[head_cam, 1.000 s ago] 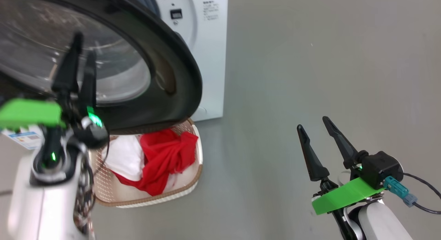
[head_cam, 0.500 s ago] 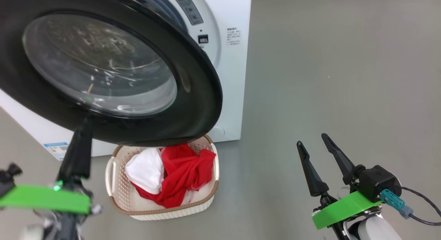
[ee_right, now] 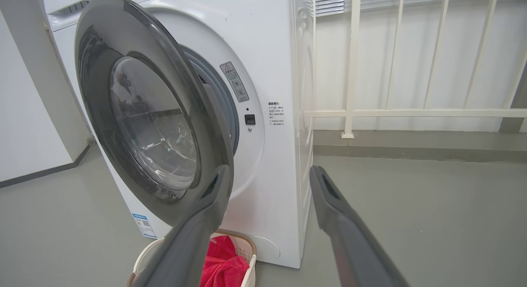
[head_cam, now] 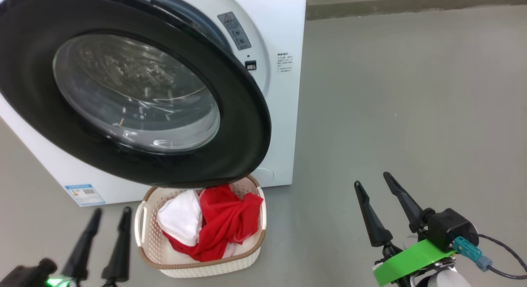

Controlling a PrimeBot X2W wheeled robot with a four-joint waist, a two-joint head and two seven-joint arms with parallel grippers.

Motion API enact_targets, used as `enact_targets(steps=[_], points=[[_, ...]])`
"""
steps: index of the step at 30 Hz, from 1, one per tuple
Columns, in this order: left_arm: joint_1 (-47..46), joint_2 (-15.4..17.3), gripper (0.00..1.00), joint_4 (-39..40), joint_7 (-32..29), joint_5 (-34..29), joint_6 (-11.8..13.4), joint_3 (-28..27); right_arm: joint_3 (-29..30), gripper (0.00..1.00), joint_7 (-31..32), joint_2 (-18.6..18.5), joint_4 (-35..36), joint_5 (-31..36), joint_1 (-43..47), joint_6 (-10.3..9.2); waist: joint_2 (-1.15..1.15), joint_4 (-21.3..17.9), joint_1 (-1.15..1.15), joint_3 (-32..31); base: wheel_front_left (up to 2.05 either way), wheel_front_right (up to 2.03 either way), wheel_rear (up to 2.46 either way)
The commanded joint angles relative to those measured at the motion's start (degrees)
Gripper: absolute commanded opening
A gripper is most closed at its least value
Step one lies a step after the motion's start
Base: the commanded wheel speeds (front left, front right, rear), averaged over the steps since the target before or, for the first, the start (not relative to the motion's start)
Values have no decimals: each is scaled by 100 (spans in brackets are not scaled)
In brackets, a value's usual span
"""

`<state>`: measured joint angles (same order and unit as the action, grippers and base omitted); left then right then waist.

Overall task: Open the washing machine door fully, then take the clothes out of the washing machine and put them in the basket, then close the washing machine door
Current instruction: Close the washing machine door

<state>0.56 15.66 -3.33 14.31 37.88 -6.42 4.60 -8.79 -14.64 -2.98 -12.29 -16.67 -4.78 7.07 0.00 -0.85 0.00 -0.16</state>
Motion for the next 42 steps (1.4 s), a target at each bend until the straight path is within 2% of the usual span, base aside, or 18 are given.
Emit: enact_targets(steps=[1, 6, 11, 19, 30, 42], points=[[-106, 85, 100, 176, 65, -160, 40, -318, -150, 100, -36, 11, 138, -19, -79, 42, 0, -14, 0, -26, 0, 0, 0], [261, -225, 100, 282, 67, -1282, 68, -837, -156, 100, -36, 11, 136, -51, -56, 42, 0, -33, 0, -90, 0, 0, 0], [472, -459, 100, 191, 68, -2024, 16, -1054, -123, 100, -36, 11, 141, -61, -25, 42, 0, -11, 0, -109, 0, 0, 0], [479, -807, 100, 114, 68, -2253, -78, -1303, -112, 100, -36, 11, 121, -66, -6, 42, 0, 8, 0, -116, 0, 0, 0], [417, -949, 100, 97, 68, -2334, -104, -1416, -164, 100, -36, 11, 92, -90, -53, 42, 0, -56, 0, -104, 0, 0, 0], [414, -922, 100, 52, 69, -2296, -106, -1336, -176, 100, -36, 11, 83, -109, -64, 42, 0, 0, 0, -118, 0, 0, 0]])
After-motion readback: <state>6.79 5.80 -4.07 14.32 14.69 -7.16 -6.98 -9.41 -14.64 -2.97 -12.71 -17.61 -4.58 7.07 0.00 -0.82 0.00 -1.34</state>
